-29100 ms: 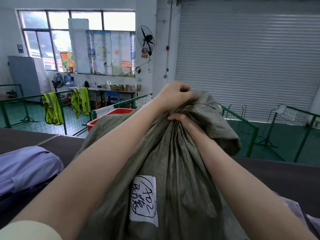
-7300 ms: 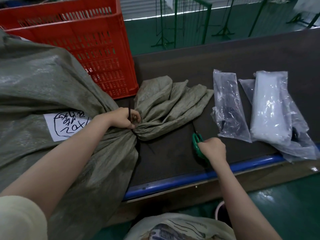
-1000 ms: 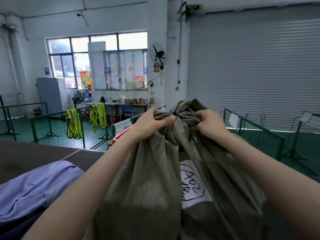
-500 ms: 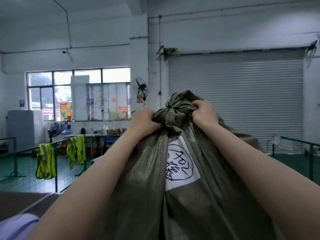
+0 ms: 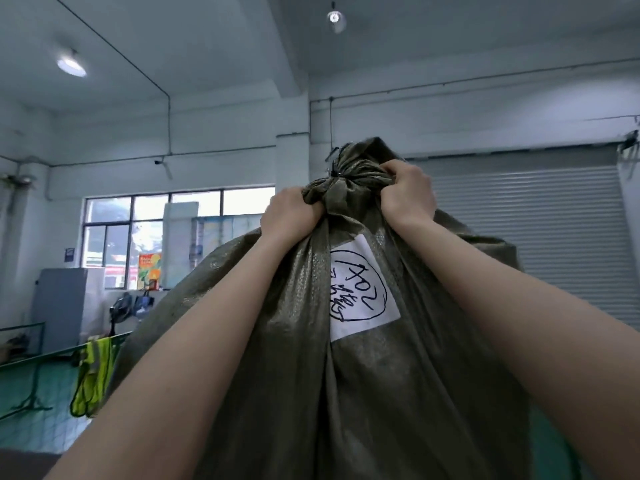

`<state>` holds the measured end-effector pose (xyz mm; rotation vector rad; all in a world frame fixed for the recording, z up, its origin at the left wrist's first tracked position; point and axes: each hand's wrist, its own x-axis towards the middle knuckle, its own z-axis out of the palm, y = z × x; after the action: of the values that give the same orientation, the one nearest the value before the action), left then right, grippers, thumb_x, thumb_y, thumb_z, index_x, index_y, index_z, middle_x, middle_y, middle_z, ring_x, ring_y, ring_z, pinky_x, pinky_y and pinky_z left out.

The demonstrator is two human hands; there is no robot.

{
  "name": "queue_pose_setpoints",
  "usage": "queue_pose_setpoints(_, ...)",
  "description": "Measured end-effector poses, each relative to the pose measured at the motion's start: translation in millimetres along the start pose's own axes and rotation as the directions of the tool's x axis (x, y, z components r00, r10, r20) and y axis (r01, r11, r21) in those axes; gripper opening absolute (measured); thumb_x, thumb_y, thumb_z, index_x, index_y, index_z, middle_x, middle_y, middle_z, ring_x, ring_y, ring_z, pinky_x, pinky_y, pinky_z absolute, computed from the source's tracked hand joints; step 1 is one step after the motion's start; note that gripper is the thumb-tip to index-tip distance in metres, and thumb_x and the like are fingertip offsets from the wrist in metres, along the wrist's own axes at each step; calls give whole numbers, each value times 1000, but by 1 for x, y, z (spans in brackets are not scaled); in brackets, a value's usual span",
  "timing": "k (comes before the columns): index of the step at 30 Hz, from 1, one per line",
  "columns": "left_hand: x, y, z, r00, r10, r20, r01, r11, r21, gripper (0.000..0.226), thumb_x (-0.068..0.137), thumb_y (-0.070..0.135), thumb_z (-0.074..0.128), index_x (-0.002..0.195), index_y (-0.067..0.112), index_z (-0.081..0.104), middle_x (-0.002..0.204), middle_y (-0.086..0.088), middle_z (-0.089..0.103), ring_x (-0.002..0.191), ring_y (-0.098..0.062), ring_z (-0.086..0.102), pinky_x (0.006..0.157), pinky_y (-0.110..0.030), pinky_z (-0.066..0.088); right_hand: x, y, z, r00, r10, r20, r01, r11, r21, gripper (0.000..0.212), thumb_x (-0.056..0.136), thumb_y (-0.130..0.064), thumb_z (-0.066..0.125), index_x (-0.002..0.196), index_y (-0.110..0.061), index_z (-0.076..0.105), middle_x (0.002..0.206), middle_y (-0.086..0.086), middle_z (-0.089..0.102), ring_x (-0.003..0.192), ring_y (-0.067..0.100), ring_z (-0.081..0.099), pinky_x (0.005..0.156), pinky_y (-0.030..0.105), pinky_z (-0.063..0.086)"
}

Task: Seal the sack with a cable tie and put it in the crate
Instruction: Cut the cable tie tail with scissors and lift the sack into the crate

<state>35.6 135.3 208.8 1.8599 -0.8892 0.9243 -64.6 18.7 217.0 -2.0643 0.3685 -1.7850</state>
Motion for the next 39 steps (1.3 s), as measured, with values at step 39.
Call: queue_pose_setpoints(39,-16,-237,236,984,-144,106,164,964,-212,8,82,7,53,77,3,49,87,-22,63,86,-32,57,68,-34,36,-62,195,239,962,-185,201,195,980,-33,57,70,12,44,120,-9,59,105,21,67,98,37,57,84,44,46)
